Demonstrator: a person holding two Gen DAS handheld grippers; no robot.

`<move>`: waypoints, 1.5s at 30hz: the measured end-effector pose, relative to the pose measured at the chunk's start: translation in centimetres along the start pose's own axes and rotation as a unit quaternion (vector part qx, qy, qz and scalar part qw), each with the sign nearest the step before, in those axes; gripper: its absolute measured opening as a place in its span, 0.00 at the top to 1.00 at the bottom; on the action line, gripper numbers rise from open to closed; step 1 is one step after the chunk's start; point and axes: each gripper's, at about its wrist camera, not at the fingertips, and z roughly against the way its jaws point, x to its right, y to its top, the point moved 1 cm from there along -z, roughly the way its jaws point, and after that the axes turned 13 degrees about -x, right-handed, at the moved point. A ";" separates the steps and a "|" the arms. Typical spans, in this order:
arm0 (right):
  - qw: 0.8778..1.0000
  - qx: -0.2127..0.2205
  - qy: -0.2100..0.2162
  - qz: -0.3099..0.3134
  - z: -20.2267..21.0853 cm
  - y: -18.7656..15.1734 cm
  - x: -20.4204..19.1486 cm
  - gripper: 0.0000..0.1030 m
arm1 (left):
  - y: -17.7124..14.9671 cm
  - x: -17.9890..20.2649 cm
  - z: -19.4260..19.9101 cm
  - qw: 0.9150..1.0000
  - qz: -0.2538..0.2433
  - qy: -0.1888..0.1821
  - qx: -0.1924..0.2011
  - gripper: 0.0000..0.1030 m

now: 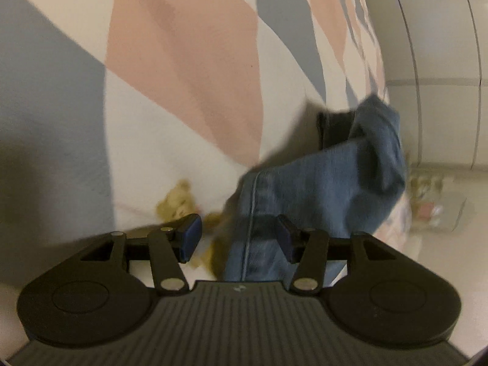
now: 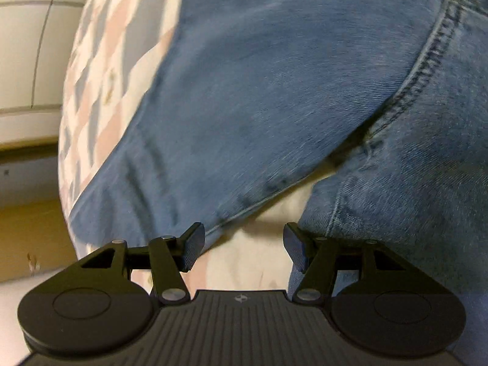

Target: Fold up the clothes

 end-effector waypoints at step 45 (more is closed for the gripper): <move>0.993 0.107 0.014 -0.038 6.4 8.1 -0.1 0.72 | -4.2 2.0 -5.1 0.993 0.072 -0.094 -0.003 0.64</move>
